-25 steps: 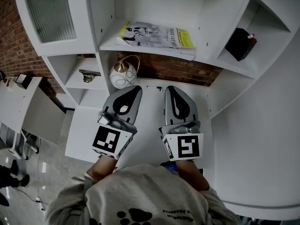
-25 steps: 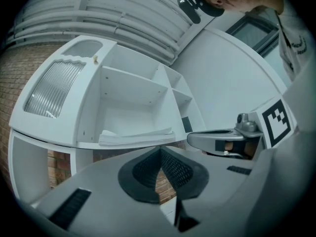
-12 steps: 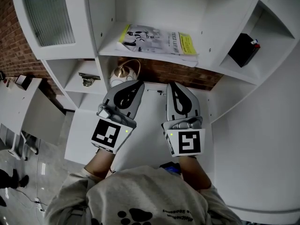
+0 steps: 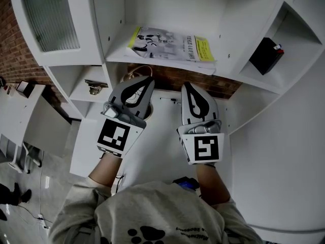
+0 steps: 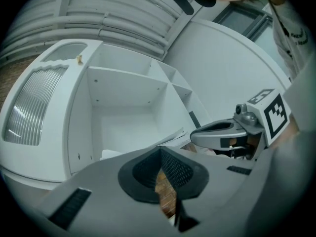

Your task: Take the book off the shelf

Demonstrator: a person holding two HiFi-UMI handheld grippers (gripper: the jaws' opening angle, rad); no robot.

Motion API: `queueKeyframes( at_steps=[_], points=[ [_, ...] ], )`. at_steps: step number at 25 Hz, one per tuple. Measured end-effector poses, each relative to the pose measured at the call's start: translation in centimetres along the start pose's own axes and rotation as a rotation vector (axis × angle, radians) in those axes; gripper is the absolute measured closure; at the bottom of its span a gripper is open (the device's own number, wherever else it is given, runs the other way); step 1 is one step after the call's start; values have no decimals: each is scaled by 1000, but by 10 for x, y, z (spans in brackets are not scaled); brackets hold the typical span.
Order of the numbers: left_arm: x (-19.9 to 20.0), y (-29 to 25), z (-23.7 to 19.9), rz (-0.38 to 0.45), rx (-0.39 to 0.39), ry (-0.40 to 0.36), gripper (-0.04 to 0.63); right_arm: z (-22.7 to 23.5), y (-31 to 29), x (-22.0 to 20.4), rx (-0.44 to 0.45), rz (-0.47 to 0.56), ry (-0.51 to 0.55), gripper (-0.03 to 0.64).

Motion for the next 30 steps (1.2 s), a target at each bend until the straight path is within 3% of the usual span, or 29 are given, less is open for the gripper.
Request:
queueKeyframes(
  at_steps=[4,9,14,17,24,30],
  points=[
    [6,-5,-3,-7,18,-71,586,-2,-6,6,7,-13,50,597],
    [9,-11,-8,-47,54,-186,584,-1,-12,13,25,-38,197,595],
    [11,-20,-7,-117,66,-360,583,2,-18,17,15,-70,334,594],
    [13,-25,-7,-152,57,-442,581,2,-23,16,47,-107,389,501],
    [11,-38,-8,-256,19,-594,447,5,-35,15,63,-218,574,426],
    [11,-52,-12,-334,-8,-698,431,7,-49,17,77,-281,769,400]
  ],
)
Point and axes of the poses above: the fingertips, and each gripper's own axes: y backward along the fingers, z to its right, x out of its top, the point moved 7 cm from there along y, backward along the fingers, and after that the axes turned 7 degrees about -z, right-handed, at the moved point
